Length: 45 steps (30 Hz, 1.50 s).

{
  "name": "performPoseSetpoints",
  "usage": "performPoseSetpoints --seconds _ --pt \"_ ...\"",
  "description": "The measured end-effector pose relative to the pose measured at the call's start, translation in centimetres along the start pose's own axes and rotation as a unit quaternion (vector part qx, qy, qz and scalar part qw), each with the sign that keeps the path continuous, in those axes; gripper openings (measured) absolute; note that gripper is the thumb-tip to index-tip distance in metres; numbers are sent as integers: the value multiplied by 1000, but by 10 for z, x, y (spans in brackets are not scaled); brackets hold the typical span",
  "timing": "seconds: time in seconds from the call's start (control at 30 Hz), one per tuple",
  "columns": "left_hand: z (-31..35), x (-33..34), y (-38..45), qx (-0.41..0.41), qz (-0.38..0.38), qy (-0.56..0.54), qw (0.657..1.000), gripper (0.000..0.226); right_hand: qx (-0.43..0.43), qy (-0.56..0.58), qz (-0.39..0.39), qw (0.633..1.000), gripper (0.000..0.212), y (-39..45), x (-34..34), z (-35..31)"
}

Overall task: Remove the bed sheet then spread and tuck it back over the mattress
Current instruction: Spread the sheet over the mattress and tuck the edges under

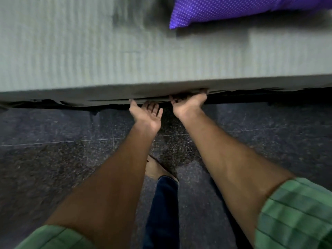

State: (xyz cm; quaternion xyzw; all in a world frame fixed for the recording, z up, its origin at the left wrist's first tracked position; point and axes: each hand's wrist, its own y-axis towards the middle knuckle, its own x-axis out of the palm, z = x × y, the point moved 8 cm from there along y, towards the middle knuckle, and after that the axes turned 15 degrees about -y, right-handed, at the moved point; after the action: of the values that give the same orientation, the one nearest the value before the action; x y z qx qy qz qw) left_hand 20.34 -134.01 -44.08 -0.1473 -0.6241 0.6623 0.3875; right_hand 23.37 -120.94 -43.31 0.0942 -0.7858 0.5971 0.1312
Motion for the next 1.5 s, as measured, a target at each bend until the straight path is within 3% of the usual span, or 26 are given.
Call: performPoseSetpoints --seconds 0.17,0.33,0.53,0.7,0.87,1.17,1.33,1.5 --pt "26 7 17 -6 -15 -49 999 80 -26 20 54 998 71 9 13 15" --pt "39 50 29 3 -45 -157 987 76 16 85 103 991 75 27 27 15" --pt "50 37 43 15 -40 -108 993 78 22 27 -53 998 79 31 25 18" --pt "55 -25 16 -6 -28 -7 1000 92 30 14 5 999 89 -6 -14 49" --pt "93 -47 5 24 -28 -112 993 99 73 -10 -44 996 100 -21 13 97" --pt "174 -69 42 51 -37 -162 985 101 104 -35 -75 991 105 -7 53 182" --pt "238 -74 63 33 -55 -123 990 103 73 34 -63 995 103 0 78 215" --pt "298 -81 62 39 -76 -75 993 99 35 21 -50 998 90 -14 119 254"
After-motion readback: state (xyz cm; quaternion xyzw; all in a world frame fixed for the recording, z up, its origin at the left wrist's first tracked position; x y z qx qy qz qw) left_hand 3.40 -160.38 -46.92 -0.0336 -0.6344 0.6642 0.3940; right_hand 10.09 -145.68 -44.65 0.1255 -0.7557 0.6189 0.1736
